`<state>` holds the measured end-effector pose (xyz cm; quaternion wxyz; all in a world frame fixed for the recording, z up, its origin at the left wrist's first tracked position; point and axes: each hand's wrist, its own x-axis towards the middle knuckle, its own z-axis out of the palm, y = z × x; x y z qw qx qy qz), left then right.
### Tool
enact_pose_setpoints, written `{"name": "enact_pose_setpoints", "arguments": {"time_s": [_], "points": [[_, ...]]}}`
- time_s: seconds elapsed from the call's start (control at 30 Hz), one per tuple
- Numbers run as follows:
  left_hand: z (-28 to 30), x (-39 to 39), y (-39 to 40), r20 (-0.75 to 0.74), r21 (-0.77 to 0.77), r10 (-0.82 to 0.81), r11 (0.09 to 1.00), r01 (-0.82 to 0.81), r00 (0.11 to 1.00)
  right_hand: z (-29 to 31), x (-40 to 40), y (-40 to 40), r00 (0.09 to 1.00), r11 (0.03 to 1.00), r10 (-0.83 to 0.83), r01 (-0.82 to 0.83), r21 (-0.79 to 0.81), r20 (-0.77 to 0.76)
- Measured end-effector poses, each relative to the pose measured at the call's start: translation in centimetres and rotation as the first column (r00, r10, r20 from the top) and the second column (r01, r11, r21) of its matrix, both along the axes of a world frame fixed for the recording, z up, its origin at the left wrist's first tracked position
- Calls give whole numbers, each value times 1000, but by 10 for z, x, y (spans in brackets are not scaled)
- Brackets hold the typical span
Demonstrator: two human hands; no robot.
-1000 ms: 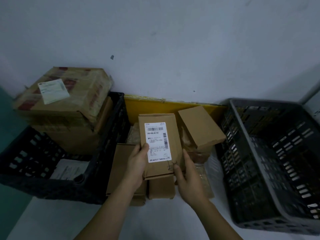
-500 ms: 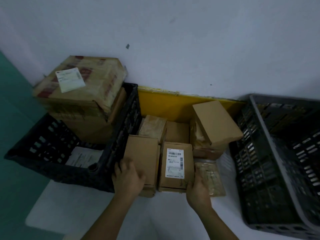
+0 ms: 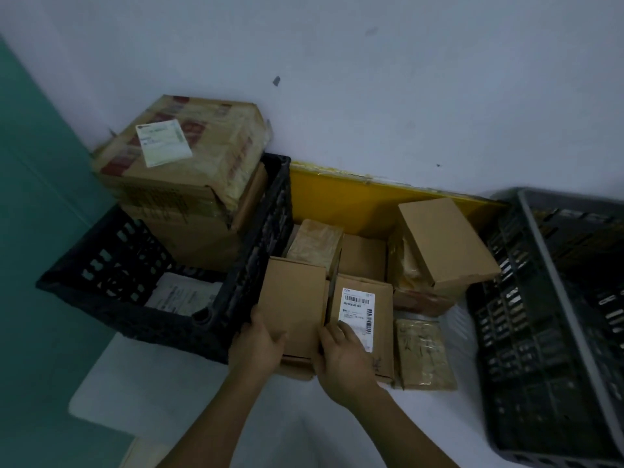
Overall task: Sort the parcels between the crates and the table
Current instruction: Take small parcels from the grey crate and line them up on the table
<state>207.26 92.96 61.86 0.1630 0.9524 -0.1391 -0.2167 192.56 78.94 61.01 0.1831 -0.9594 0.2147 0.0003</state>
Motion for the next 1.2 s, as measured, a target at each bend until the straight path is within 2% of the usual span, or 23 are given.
{"name": "enact_pose_setpoints", "arguments": {"time_s": [0.13, 0.27, 0.33, 0.4, 0.43, 0.47, 0.53, 0.57, 0.6, 0.63, 0.73, 0.8, 0.83, 0.9, 0.97, 1.0, 1.03, 1.07, 1.2], "points": [[17, -2, -2, 13, -161, 63, 985, -60, 998, -2, 5, 4, 999, 1000, 27, -27, 5, -38], [49, -5, -11, -6, -466, 170, 871, -153, 985, 11, 3, -4, 999, 992, -34, 39, 122, -36], [67, -8, -15, 77, -565, 166, 819, -94, 983, 31, 4, -5, 997, 983, -69, 63, 174, 27], [81, -12, -20, 208, -602, 124, 798, 27, 970, 54, 9, -9, 972, 937, -210, 169, 307, 106], [86, -15, -22, 276, -602, 94, 793, 96, 957, 66, 12, -13, 945, 870, -306, 227, 437, 118], [89, -18, -24, 350, -587, 58, 791, 171, 935, 80, 15, -16, 913, 760, -394, 257, 597, 109], [90, -28, -30, 519, -509, -49, 785, 354, 854, 100, 21, -23, 851, 389, -523, 190, 901, 46], [86, -34, -32, 590, -455, -115, 770, 447, 799, 108, 24, -28, 830, 221, -557, 134, 966, 13], [82, -40, -35, 631, -407, -186, 747, 525, 754, 116, 26, -32, 815, 143, -579, 101, 985, 1], [77, -46, -36, 641, -370, -261, 719, 589, 721, 122, 27, -35, 804, 151, -595, 103, 983, 7], [63, -58, -33, 583, -361, -435, 618, 699, 686, 118, 24, -45, 740, 333, -667, 192, 923, 87], [59, -59, -27, 558, -397, -441, 602, 693, 703, 112, 17, -51, 714, 380, -687, 197, 904, 133], [57, -57, -24, 556, -404, -402, 634, 660, 727, 111, 14, -53, 711, 394, -686, 182, 901, 156], [57, -48, -21, 520, -454, -239, 735, 503, 820, 110, 9, -55, 720, 435, -663, 150, 888, 203], [62, -36, -20, 277, -582, -44, 787, 204, 960, 108, 8, -53, 741, 466, -635, 140, 874, 219], [63, -31, -21, 120, -621, 12, 781, 66, 993, 105, 8, -51, 750, 487, -622, 147, 861, 225], [64, -26, -22, -13, -637, 38, 770, -38, 999, 100, 9, -49, 762, 513, -607, 158, 844, 226], [63, -21, -22, -71, -635, 62, 767, -93, 996, 95, 11, -45, 780, 534, -586, 166, 829, 222], [46, -7, -7, -82, -551, 190, 809, -203, 978, 73, 22, -23, 919, 730, -371, 201, 653, 131]]}}
